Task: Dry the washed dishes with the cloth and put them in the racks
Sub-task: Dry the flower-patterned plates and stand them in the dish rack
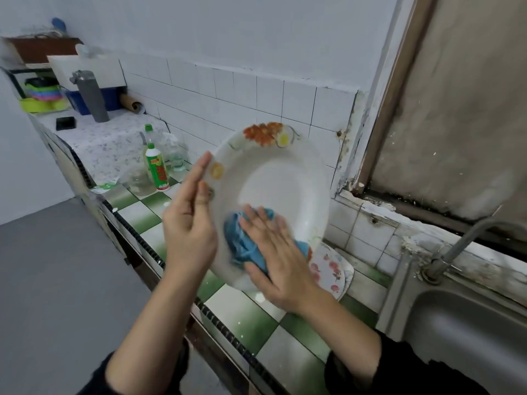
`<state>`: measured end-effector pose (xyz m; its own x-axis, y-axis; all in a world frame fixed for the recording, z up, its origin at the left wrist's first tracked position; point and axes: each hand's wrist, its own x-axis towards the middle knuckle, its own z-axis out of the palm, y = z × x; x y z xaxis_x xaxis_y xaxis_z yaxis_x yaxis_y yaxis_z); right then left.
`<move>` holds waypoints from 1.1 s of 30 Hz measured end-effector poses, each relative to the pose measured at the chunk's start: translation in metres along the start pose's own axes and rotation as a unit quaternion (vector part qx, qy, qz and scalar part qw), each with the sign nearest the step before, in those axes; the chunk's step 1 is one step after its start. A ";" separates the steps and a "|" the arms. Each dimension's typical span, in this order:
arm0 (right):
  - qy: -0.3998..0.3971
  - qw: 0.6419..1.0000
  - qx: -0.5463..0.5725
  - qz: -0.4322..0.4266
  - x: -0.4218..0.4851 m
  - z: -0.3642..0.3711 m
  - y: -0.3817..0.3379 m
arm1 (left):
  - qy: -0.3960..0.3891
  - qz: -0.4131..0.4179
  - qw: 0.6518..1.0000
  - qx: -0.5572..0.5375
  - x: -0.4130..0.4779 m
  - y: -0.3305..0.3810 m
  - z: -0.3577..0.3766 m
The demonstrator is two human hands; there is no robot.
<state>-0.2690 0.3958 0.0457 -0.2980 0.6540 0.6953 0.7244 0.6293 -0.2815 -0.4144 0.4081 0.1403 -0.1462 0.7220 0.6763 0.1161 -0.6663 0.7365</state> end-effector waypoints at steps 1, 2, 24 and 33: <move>0.000 0.999 -0.041 0.023 -0.009 0.000 0.016 | 0.001 0.015 1.000 0.012 0.003 -0.001 -0.008; 0.018 0.995 -0.071 0.063 -0.012 -0.002 0.034 | -0.004 0.026 0.999 0.024 0.004 -0.001 -0.015; 0.230 0.946 0.010 0.229 0.047 -0.045 0.028 | -0.051 -0.042 0.996 -0.056 -0.028 0.029 0.026; -0.010 0.984 -0.075 0.162 -0.020 -0.022 0.036 | 0.014 -0.128 0.989 -0.075 -0.021 0.020 0.021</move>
<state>-0.2231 0.3956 0.0361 -0.0470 0.8189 0.5721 0.8666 0.3182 -0.3844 -0.3883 0.3837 0.1409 -0.1790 0.8662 0.4666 -0.0748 -0.4849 0.8714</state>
